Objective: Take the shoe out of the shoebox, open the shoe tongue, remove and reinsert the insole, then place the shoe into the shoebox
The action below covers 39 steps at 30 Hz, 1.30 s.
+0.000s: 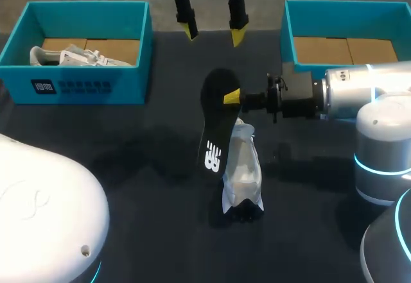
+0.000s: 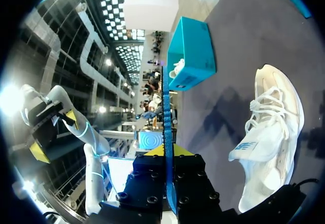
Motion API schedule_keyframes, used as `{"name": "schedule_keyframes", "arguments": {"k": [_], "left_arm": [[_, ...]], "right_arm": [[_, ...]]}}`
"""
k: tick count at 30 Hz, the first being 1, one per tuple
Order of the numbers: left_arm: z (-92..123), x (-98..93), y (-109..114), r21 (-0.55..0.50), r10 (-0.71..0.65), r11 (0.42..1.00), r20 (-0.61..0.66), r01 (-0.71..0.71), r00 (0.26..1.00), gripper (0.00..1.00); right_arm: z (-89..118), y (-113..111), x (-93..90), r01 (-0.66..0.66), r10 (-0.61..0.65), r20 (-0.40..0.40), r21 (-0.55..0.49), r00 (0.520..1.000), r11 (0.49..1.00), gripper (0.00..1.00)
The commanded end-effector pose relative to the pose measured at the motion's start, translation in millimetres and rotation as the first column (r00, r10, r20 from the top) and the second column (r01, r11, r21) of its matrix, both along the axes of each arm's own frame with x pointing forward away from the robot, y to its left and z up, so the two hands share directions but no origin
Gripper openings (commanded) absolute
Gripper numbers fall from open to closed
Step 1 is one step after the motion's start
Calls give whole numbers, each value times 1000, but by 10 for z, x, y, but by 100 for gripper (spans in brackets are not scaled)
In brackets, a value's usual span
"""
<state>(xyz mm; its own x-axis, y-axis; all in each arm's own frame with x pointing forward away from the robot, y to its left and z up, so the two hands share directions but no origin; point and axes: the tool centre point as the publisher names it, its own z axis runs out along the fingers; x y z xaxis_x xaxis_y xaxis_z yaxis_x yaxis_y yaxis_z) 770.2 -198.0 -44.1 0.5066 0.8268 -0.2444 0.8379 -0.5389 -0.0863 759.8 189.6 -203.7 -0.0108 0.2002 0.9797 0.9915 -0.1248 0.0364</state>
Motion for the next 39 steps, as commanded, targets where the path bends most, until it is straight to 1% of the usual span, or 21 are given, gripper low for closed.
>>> {"name": "schedule_keyframes", "arguments": {"k": [1, 3, 6, 10, 16, 19, 23, 27, 28, 29, 30, 31, 32, 33, 34, 35, 36, 37, 38, 39], "left_arm": [[-64, -35, 69, -43, 29, 999, 49, -27, 998, 100], [-102, 5, 97, -70, 57, 996, 76, -52, 995, 100], [-190, 75, 165, -70, 86, 995, 126, -77, 988, 100], [-200, 185, 187, -80, 107, 992, 179, -94, 978, 100], [-188, 350, 242, -127, 161, 982, 157, -142, 974, 100], [-146, 399, 253, -143, 170, 979, 151, -148, 974, 100], [-108, 451, 290, -202, 196, 965, 147, -164, 969, 100], [-119, 472, 375, -332, 269, 921, 168, -203, 948, 100], [-119, 472, 375, -332, 269, 921, 168, -203, 948, 100], [-146, 485, 424, -436, 314, 874, 162, -217, 936, 100], [-167, 483, 434, -479, 312, 854, 159, -203, 937, 100], [-167, 483, 434, -479, 312, 854, 159, -203, 937, 100], [-175, 396, 429, -552, 328, 811, 153, -195, 932, 100], [-187, 379, 425, -601, 327, 779, 147, -179, 934, 100], [-187, 379, 425, -601, 327, 779, 147, -179, 934, 100], [-196, 362, 444, -674, 351, 715, 118, -184, 929, 100], [-199, 347, 455, -720, 350, 672, 101, -174, 931, 100], [-199, 347, 455, -720, 350, 672, 101, -174, 931, 100], [-191, 320, 495, -806, 352, 568, 55, -167, 934, 100], [-189, 310, 513, -847, 354, 508, 40, -156, 935, 100]], "right_arm": [[3, 19, 4, 0, 0, -1, -4, 1000, 1000, 0], [3, 19, 4, 0, 0, -1, -4, 1000, 1000, 0], [3, 19, 4, 0, 0, -1, -4, 1000, 1000, 0], [3, 19, 4, 0, 0, -1, -4, 1000, 1000, 0], [3, 19, 4, 0, 0, -1, -4, 1000, 1000, 0], [3, 19, 4, 0, 0, -1, -4, 1000, 1000, 0], [3, 19, 4, 0, 0, -1, -4, 1000, 1000, 0], [3, 19, 4, 0, 0, -1, -4, 1000, 1000, 0], [3, 19, 4, 0, 0, -1, -4, 1000, 1000, 0], [3, 19, 4, 0, 0, -1, -4, 1000, 1000, 0], [3, 19, 4, 0, 0, -1, -4, 1000, 1000, 0], [3, 19, 4, 0, 0, -1, -4, 1000, 1000, 0], [3, 19, 4, 0, 0, -1, -4, 1000, 1000, 0], [3, 19, 4, 0, 0, -1, -4, 1000, 1000, 0], [3, 19, 4, 0, 0, -1, -4, 1000, 1000, 0], [3, 19, 4, 0, 0, -1, -4, 1000, 1000, 0], [3, 19, 4, 0, 0, -1, -4, 1000, 1000, 0], [3, 19, 4, 0, 0, -1, -4, 1000, 1000, 0], [3, 19, 4, 0, 0, -1, -4, 1000, 1000, 0], [3, 19, 4, 0, 0, -1, -4, 1000, 1000, 0]]}}
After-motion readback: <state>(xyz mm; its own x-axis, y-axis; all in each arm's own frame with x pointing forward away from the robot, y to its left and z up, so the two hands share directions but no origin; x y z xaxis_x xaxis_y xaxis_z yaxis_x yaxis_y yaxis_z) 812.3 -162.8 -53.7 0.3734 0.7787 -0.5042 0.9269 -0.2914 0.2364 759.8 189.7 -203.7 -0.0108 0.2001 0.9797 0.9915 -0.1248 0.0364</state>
